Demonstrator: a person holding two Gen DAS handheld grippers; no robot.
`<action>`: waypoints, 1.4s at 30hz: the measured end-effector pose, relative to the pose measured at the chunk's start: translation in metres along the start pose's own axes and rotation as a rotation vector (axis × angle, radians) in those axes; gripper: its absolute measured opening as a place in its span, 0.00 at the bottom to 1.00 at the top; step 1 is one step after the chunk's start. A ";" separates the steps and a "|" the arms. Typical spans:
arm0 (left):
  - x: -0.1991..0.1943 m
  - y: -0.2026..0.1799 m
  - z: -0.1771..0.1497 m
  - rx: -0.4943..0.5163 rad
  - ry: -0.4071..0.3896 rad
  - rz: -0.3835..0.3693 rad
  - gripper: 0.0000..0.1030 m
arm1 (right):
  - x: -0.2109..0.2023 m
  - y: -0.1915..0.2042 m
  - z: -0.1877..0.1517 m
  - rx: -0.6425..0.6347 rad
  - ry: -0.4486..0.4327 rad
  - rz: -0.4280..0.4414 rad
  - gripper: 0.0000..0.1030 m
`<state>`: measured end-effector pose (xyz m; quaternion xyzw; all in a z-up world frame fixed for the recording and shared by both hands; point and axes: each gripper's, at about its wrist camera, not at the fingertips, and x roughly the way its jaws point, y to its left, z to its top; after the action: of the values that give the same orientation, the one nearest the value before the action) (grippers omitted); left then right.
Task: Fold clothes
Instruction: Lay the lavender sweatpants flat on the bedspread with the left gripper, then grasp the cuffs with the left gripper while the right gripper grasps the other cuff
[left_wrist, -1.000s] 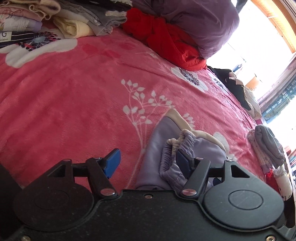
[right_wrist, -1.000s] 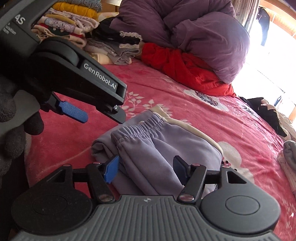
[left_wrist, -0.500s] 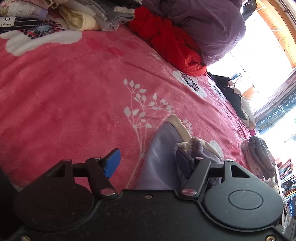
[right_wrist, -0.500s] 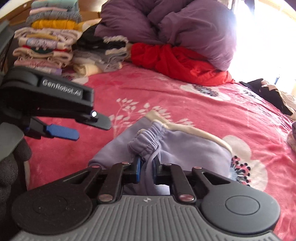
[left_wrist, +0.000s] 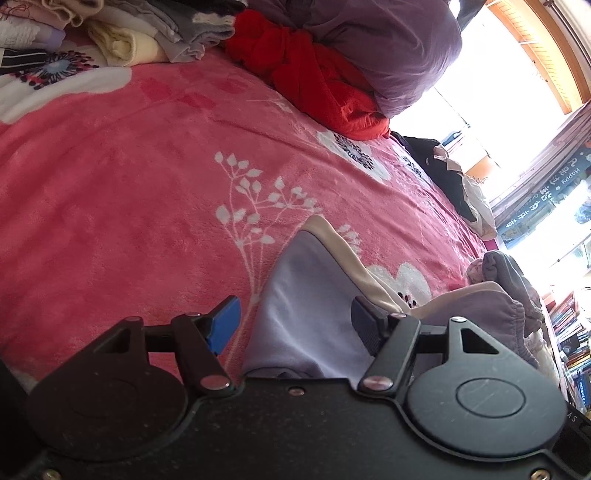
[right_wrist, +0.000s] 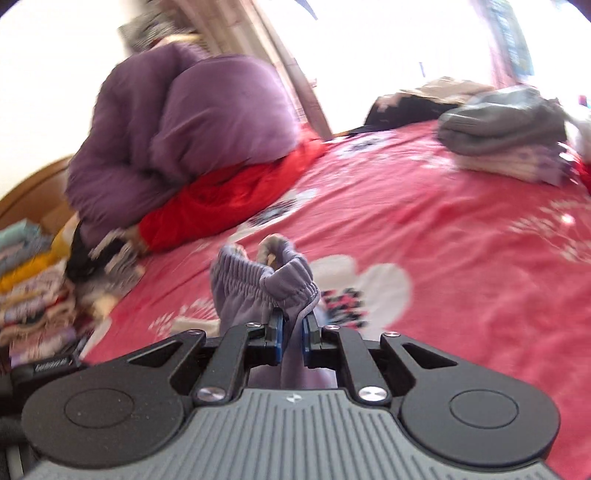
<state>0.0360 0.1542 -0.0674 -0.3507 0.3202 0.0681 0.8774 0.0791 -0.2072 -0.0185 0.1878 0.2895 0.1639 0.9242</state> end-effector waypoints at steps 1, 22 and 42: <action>0.000 -0.002 -0.001 0.010 0.001 -0.002 0.64 | -0.003 -0.014 0.001 0.037 -0.003 -0.014 0.11; 0.011 -0.060 -0.039 0.423 -0.009 -0.041 0.64 | -0.009 -0.126 -0.052 0.505 -0.010 0.003 0.76; 0.089 -0.123 -0.097 0.871 0.063 -0.003 0.64 | 0.044 -0.110 -0.037 0.295 0.064 0.058 0.78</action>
<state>0.0981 -0.0112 -0.1042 0.0497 0.3452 -0.0855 0.9333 0.1125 -0.2759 -0.1164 0.3246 0.3342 0.1521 0.8716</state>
